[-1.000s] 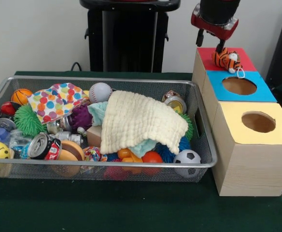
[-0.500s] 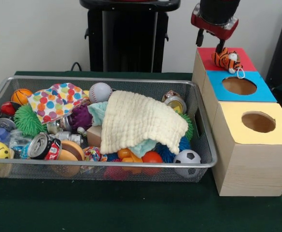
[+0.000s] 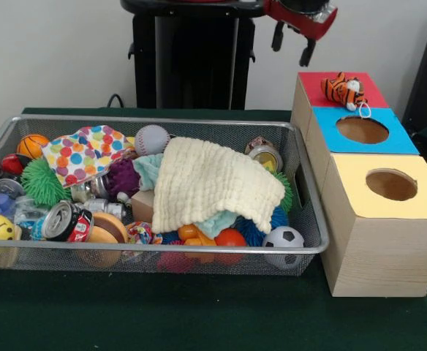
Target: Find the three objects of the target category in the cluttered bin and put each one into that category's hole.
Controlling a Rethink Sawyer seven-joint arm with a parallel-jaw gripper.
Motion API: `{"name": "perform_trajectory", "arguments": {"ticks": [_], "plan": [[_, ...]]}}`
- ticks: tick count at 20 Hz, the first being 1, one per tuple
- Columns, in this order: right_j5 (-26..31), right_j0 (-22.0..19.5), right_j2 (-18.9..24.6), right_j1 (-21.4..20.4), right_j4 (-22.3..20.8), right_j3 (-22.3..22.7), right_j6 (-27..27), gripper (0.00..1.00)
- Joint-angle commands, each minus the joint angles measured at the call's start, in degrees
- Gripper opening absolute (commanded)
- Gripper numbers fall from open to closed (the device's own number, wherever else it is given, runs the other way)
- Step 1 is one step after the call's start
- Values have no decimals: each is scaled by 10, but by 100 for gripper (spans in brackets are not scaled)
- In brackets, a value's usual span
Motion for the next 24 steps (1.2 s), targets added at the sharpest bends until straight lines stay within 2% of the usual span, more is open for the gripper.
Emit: {"name": "perform_trajectory", "arguments": {"ticks": [1,4,7,10,15,21,24], "plan": [[110,-44,-28,-32,-61,-73,29,100],[125,-62,-15,-32,-61,-88,31,100],[106,-69,5,-18,-49,-92,44,100],[95,-60,13,-4,-44,-104,71,100],[56,-35,31,43,-17,-132,126,100],[12,-24,57,88,33,-162,143,100],[10,-9,55,103,52,-179,159,100]]}}
